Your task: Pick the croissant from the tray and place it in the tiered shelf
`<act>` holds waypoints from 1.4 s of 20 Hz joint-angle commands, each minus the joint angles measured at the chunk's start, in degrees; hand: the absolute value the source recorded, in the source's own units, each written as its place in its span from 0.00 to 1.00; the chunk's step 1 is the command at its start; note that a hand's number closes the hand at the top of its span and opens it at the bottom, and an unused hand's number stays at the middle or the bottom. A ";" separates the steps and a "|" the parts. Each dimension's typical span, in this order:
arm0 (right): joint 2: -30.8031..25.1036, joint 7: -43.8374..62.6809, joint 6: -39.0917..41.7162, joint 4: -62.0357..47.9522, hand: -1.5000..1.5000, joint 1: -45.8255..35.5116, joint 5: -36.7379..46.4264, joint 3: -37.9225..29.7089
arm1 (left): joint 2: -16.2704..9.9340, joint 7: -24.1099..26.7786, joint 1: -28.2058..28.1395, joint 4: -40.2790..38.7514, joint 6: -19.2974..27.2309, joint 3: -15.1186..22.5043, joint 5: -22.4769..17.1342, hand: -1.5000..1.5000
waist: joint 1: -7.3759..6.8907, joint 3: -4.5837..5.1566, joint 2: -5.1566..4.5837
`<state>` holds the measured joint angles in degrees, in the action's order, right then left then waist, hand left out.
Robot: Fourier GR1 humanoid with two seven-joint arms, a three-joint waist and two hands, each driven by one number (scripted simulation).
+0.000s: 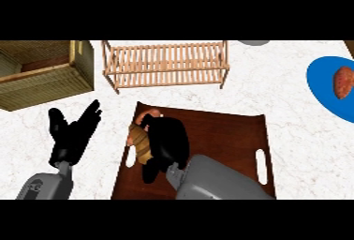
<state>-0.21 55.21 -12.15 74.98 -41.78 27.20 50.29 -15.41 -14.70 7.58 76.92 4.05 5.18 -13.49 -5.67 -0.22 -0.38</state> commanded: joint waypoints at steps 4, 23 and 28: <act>0.20 12.00 -7.06 8.89 1.00 -18.49 -1.14 4.33 | 1.05 0.34 -2.59 -2.09 0.77 -0.30 0.29 0.50 | 2.09 0.35 0.72; 0.18 20.92 2.43 -4.66 1.00 -51.13 1.17 -23.85 | 0.78 -1.32 -6.25 1.95 1.85 -1.61 0.53 0.50 | 4.64 0.35 0.67; -1.66 15.70 3.73 -11.74 1.00 -54.69 1.06 -30.06 | 0.32 -2.92 -4.75 1.90 1.24 -1.90 0.46 0.50 | 4.90 0.30 0.48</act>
<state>-1.45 65.57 -10.53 68.82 -91.72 28.14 25.14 -16.24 -15.24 3.09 79.29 4.25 1.91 -13.90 -0.68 -0.25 0.42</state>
